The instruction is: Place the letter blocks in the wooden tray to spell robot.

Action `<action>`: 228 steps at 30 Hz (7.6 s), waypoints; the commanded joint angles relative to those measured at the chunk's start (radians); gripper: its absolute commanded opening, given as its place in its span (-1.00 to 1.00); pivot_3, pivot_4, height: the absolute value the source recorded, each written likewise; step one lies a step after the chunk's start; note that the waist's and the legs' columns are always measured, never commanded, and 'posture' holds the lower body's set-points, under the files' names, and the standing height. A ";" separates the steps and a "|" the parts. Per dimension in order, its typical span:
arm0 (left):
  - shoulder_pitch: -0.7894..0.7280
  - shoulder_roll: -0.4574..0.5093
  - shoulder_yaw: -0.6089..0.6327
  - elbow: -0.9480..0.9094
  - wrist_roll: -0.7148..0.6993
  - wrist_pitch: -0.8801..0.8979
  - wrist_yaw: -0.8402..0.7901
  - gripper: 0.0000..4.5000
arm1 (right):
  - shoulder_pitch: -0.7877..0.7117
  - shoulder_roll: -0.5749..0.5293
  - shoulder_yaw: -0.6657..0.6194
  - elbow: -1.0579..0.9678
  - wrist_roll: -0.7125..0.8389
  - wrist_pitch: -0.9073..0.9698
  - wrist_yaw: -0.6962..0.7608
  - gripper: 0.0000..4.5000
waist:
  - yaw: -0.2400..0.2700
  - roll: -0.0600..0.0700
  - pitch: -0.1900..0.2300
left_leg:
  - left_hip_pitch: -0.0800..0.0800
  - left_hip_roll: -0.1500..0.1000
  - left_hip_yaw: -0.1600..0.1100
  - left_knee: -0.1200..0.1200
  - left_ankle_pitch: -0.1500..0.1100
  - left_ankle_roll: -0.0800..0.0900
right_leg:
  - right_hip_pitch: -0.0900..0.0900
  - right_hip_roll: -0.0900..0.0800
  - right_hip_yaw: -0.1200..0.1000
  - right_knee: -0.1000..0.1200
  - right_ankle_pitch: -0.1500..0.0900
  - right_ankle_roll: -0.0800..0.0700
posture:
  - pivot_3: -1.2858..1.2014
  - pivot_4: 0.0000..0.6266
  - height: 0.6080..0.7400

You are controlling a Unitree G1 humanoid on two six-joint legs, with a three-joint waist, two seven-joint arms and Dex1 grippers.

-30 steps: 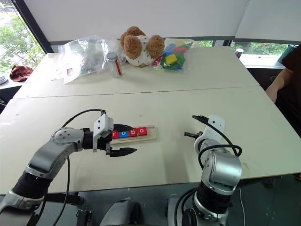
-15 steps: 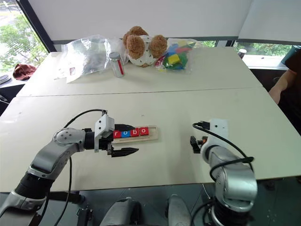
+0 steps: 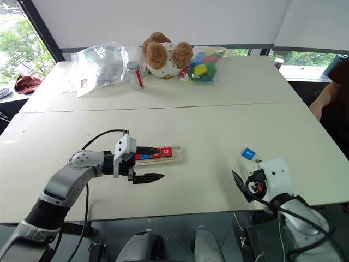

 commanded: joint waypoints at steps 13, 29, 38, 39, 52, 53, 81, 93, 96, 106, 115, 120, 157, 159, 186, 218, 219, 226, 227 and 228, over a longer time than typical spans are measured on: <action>0.041 0.092 0.076 -0.098 -0.013 0.041 0.030 1.00 | -0.449 -0.291 0.142 0.857 0.097 -0.389 0.563 0.83 | -0.001 0.001 0.002 | 0.008 0.002 0.000 -0.002 -0.001 0.001 | 0.007 -0.002 0.001 -0.001 0.000 0.000 | 0.03 -0.52 1.00; 0.053 0.094 0.084 -0.127 -0.015 0.058 0.071 1.00 | -0.529 -0.245 0.204 1.011 0.077 -0.481 0.501 -0.99 | 0.002 0.001 0.001 | 0.008 0.001 0.000 -0.003 -0.001 0.000 | 0.008 -0.005 0.001 -0.003 0.000 -0.001 | 0.03 -0.52 1.00; 0.011 0.075 0.060 -0.072 -0.001 0.031 0.048 1.00 | -0.535 -0.232 0.156 0.916 0.124 -0.474 0.423 -0.60 | 0.001 0.002 0.002 | 0.008 0.001 0.000 -0.004 -0.001 0.000 | 0.007 -0.006 0.001 -0.003 0.000 -0.001 | 0.03 -0.52 1.00; 0.009 0.073 0.057 -0.070 0.000 0.030 0.047 1.00 | -0.538 -0.233 0.153 0.907 0.129 -0.462 0.418 -0.41 | 0.001 0.002 0.002 | 0.008 0.001 0.000 -0.005 -0.001 0.000 | 0.007 -0.006 0.001 -0.003 0.000 -0.001 | 0.03 -0.52 1.00; 0.019 0.082 0.065 -0.078 -0.002 0.029 0.048 1.00 | -0.589 -0.309 0.208 1.076 0.094 -0.479 0.565 0.52 | 0.000 0.002 0.002 | 0.008 0.001 0.000 -0.006 -0.001 0.000 | 0.007 -0.006 0.001 -0.007 0.000 -0.001 | 0.03 -0.52 1.00; 0.022 0.085 0.068 -0.083 -0.003 0.031 0.049 1.00 | -0.604 -0.312 0.218 1.108 0.085 -0.487 0.582 0.52 | -0.001 0.002 0.002 | 0.008 0.001 0.000 -0.006 -0.001 0.000 | 0.007 -0.006 0.001 -0.007 0.000 -0.001 | 0.03 -0.52 1.00; 0.055 0.154 0.126 -0.116 -0.018 0.042 0.062 1.00 | -0.593 0.224 0.223 0.163 0.023 0.613 -0.318 -0.47 | 0.026 0.004 0.000 | -0.013 0.000 -0.001 -0.015 0.009 -0.016 | -0.021 -0.006 0.002 0.000 0.001 -0.001 | 0.03 -0.52 1.00; 0.026 0.117 0.099 -0.085 -0.002 0.033 0.067 1.00 | -0.510 0.360 0.291 0.060 -0.019 0.749 -0.488 0.39 | 0.012 0.003 0.000 | -0.019 0.000 -0.002 -0.006 0.005 -0.007 | -0.024 -0.002 0.002 0.003 0.001 -0.001 | 0.03 -0.52 1.00; 0.022 0.111 0.097 -0.076 0.001 0.028 0.064 1.00 | -0.506 0.365 0.296 0.055 -0.021 0.749 -0.499 0.97 | 0.010 0.003 0.000 | -0.017 0.000 -0.003 -0.001 0.004 -0.005 | -0.019 -0.001 0.000 0.003 0.001 -0.001 | 0.03 -0.52 1.00; 0.005 0.144 0.116 -0.016 0.014 -0.017 0.024 1.00 | -0.570 0.230 0.256 -0.028 0.000 0.764 -0.447 0.97 | -0.001 0.003 0.000 | -0.008 -0.001 -0.003 -0.001 0.002 -0.002 | -0.010 -0.002 0.000 0.002 0.000 -0.001 | 0.03 -0.52 1.00; -0.021 0.151 0.112 0.044 0.037 -0.066 0.001 1.00 | -0.625 0.176 0.220 -0.017 0.061 0.794 -0.367 0.97 | 0.000 0.003 0.000 | -0.008 0.000 -0.003 -0.002 0.002 -0.002 | -0.010 -0.001 0.001 0.002 0.000 -0.001 | 0.03 -0.52 1.00; 0.001 0.180 0.126 0.011 0.014 -0.044 -0.037 1.00 | -0.531 -0.084 0.214 0.070 0.158 0.341 0.101 0.97 | 0.003 0.003 0.001 | -0.009 -0.001 -0.002 -0.002 0.002 -0.001 | -0.010 -0.002 0.000 0.001 0.000 -0.001 | 0.03 -0.52 1.00; 0.101 0.340 0.204 -0.122 -0.045 0.056 -0.065 1.00 | -0.899 -0.137 0.440 1.282 -0.030 -0.797 0.794 -0.51 | -0.006 0.002 0.003 | -0.005 0.002 0.001 0.000 0.001 -0.001 | -0.008 -0.003 0.003 0.002 0.000 -0.001 | 0.03 -0.52 1.00; 0.095 0.338 0.198 -0.102 -0.036 0.045 -0.071 1.00 | -0.915 -0.130 0.449 1.198 -0.016 -0.719 0.797 -0.51 | -0.006 0.002 0.003 | -0.006 0.002 0.000 -0.001 0.001 -0.001 | -0.009 -0.003 0.003 0.002 0.000 -0.001 | 0.03 -0.52 1.00; 0.120 0.304 0.201 -0.082 -0.009 0.015 -0.028 1.00 | -1.184 0.088 0.684 1.296 -0.208 -0.652 0.761 -0.51 | -0.005 0.002 0.003 | -0.008 0.001 0.001 -0.001 0.001 -0.002 | -0.012 -0.004 0.002 0.002 0.000 -0.001 | 0.03 -0.52 1.00; 0.099 0.255 0.180 -0.067 0.013 0.004 0.001 1.00 | -1.161 0.101 0.658 1.194 -0.172 -0.590 0.756 -0.51 | -0.006 0.002 0.003 | -0.008 0.001 0.001 -0.001 0.001 -0.002 | -0.012 -0.003 0.002 0.002 0.000 -0.001 | 0.03 -0.52 1.00; 0.100 0.255 0.180 -0.067 0.013 0.004 0.001 1.00 | -1.161 0.097 0.654 1.182 -0.163 -0.580 0.761 -0.51 | -0.006 0.002 0.003 | -0.008 0.001 0.001 -0.001 0.001 -0.002 | -0.012 -0.003 0.002 0.002 0.000 -0.001 | 0.03 -0.52 1.00; 0.087 0.245 0.172 -0.057 0.018 0.000 -0.001 1.00 | -1.127 0.068 0.663 1.154 -0.170 -0.592 0.759 -0.51 | -0.005 0.002 0.003 | -0.008 0.001 0.000 -0.001 0.001 -0.002 | -0.012 -0.004 0.002 0.002 0.000 -0.001 | 0.03 -0.52 1.00; 0.086 0.244 0.172 -0.056 0.019 0.000 -0.002 1.00 | -1.123 0.065 0.666 1.155 -0.174 -0.597 0.757 -0.51 | -0.005 0.002 0.003 | -0.008 0.001 0.000 -0.001 0.001 -0.002 | -0.012 -0.004 0.002 0.002 0.000 -0.001 | 0.03 -0.52 1.00; 0.084 0.243 0.171 -0.054 0.020 -0.001 -0.003 1.00 | -1.118 0.062 0.667 1.155 -0.175 -0.596 0.758 -0.51 | -0.005 0.002 0.003 | -0.008 0.001 0.000 -0.001 0.001 -0.002 | -0.012 -0.004 0.002 0.002 0.000 -0.001 | 0.03 -0.52 1.00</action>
